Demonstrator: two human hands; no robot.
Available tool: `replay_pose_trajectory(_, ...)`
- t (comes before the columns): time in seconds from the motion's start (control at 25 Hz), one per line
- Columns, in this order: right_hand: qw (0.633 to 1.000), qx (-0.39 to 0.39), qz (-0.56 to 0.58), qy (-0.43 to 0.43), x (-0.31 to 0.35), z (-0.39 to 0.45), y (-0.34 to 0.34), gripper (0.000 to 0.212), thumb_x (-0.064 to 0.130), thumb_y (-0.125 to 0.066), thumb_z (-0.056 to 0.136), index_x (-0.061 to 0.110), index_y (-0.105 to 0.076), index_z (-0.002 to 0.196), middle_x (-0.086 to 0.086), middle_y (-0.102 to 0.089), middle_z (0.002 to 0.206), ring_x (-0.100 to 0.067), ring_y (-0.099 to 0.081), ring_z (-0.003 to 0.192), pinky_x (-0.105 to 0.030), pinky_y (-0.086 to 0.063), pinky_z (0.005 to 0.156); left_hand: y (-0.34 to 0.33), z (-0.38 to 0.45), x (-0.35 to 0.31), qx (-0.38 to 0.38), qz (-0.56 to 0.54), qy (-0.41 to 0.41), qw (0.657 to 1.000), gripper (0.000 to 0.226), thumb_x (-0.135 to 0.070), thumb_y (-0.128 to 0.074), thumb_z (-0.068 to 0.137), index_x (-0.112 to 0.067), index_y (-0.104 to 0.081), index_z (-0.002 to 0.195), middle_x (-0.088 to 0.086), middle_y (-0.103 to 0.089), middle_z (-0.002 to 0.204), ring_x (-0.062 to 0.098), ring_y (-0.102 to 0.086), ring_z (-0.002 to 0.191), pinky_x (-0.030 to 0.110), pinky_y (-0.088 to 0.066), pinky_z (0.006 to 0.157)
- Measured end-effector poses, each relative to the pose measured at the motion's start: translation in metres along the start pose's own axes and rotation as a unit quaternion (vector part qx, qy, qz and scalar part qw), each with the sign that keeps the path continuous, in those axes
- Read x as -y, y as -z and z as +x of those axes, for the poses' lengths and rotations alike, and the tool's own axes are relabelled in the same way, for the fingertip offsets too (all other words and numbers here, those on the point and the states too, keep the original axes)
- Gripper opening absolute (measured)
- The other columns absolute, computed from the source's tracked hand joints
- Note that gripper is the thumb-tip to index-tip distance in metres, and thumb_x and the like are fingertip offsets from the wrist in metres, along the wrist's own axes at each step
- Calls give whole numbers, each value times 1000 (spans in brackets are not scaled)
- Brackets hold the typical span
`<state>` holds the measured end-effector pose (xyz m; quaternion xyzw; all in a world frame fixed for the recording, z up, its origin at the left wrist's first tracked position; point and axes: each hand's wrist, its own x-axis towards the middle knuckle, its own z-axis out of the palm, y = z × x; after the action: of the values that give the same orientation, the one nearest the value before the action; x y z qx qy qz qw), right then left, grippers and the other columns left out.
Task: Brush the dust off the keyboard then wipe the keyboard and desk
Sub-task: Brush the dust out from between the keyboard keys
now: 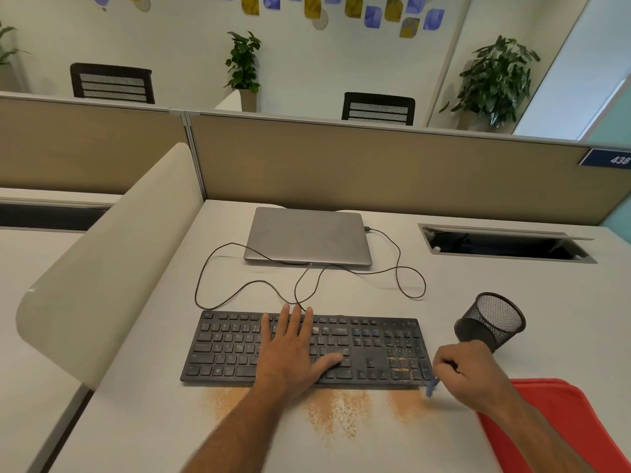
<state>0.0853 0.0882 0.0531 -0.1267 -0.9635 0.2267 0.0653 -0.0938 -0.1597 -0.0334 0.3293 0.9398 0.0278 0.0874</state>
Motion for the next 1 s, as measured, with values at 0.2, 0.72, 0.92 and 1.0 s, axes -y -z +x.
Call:
replay_pose_trajectory(0.2, 999, -48, 14, -13, -7, -1, -11, 27, -1, -59, 82, 21, -75, 84, 19, -64, 60, -3, -58, 53, -13, -37, 40, -1, 1, 0, -1, -1, 0, 1000, 111, -96, 5, 74, -24, 15, 157, 4, 11, 168, 25, 22, 151, 60, 10, 120)
replay_pose_trajectory(0.72, 1000, 13, 10, 4, -1, -5, -2, 31, 13, -52, 69, 40, -58, 55, 27, -57, 52, -5, -51, 44, -10, -28, 41, -1, 0, 0, -5, -2, 0, 1000, 114, -96, 11, 69, -23, 15, 157, 4, 12, 168, 25, 22, 151, 60, 10, 119)
replay_pose_trajectory(0.92, 1000, -3, 4, -23, -6, -4, -5, 31, 0, -60, 79, 27, -72, 72, 25, -58, 54, -6, -52, 43, -12, -32, 40, -1, 0, 0, -2, -2, -2, 1000, 115, -96, 12, 68, -23, 16, 157, 4, 12, 168, 25, 22, 151, 61, 10, 119)
replay_pose_trajectory(1.0, 1000, 15, -13, -14, -7, -3, -1, 40, -2, -61, 74, 35, -64, 59, 25, -59, 53, -6, -54, 46, -15, -34, 40, -1, 0, 0, -3, 0, -2, 1000, 113, -96, 10, 71, -23, 16, 157, 4, 12, 168, 25, 22, 151, 61, 10, 119)
